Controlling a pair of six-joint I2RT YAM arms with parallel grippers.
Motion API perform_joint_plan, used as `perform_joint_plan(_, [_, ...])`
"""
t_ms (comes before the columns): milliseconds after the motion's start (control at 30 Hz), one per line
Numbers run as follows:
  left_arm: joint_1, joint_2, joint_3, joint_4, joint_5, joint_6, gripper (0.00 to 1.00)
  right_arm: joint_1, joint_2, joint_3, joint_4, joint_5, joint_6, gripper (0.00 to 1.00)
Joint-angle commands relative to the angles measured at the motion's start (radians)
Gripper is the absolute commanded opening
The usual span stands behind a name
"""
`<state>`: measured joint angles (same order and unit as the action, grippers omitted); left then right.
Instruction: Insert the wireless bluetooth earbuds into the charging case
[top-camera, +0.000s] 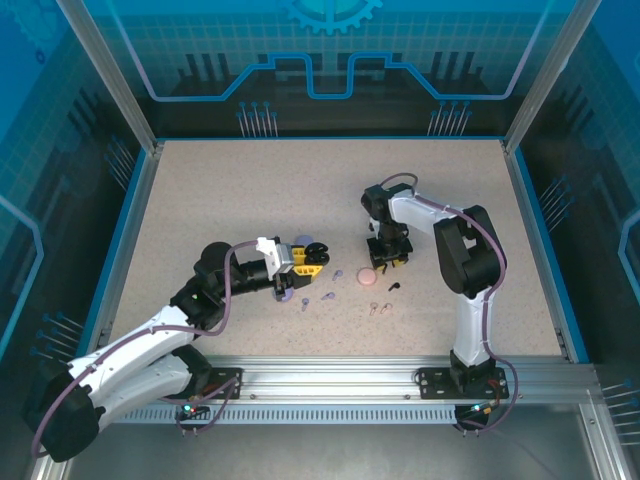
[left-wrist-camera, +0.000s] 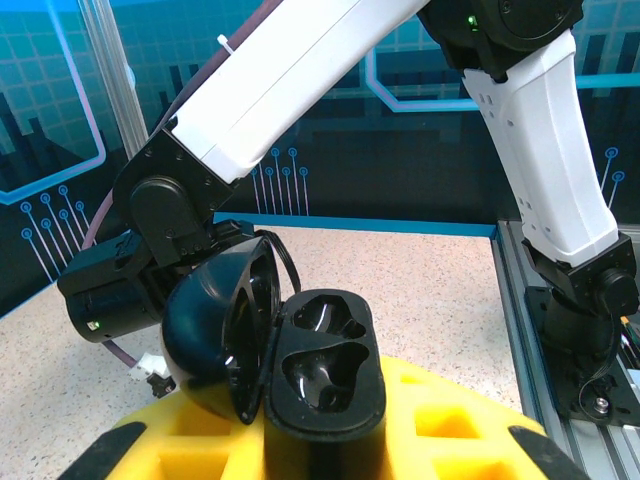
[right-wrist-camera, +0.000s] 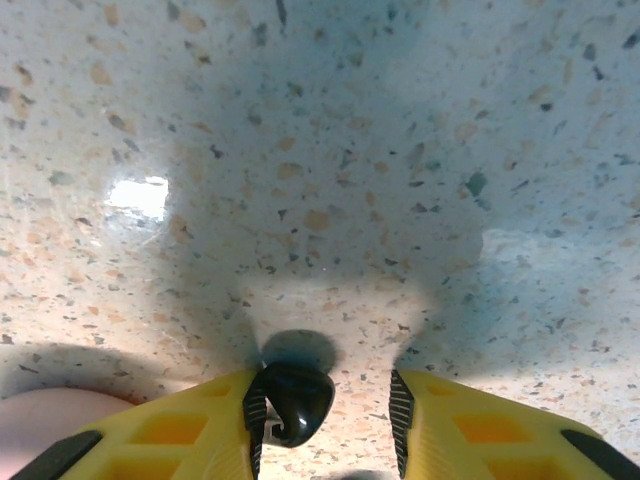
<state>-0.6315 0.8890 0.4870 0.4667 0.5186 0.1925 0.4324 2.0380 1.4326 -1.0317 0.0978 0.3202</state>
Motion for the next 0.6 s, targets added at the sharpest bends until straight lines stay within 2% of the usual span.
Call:
perform_joint_plan(0, [-0.010,-0.003,0.001,-0.007,-0.013,0.022,0.10,0.011,-0.036,-0.012,-0.036,0.009,-0.012,0.41])
perform_joint_plan(267, [-0.009,-0.012,-0.001,-0.017,-0.016,0.024,0.10,0.012,-0.055,-0.001,-0.060,0.005,-0.016,0.36])
perform_joint_plan(433, [-0.010,-0.016,-0.001,-0.019,-0.018,0.026,0.11,0.007,-0.097,-0.029,-0.003,-0.078,-0.008,0.36])
perform_joint_plan(567, [-0.009,-0.018,-0.004,-0.019,-0.017,0.028,0.11,-0.013,-0.083,-0.032,0.009,-0.097,0.025,0.35])
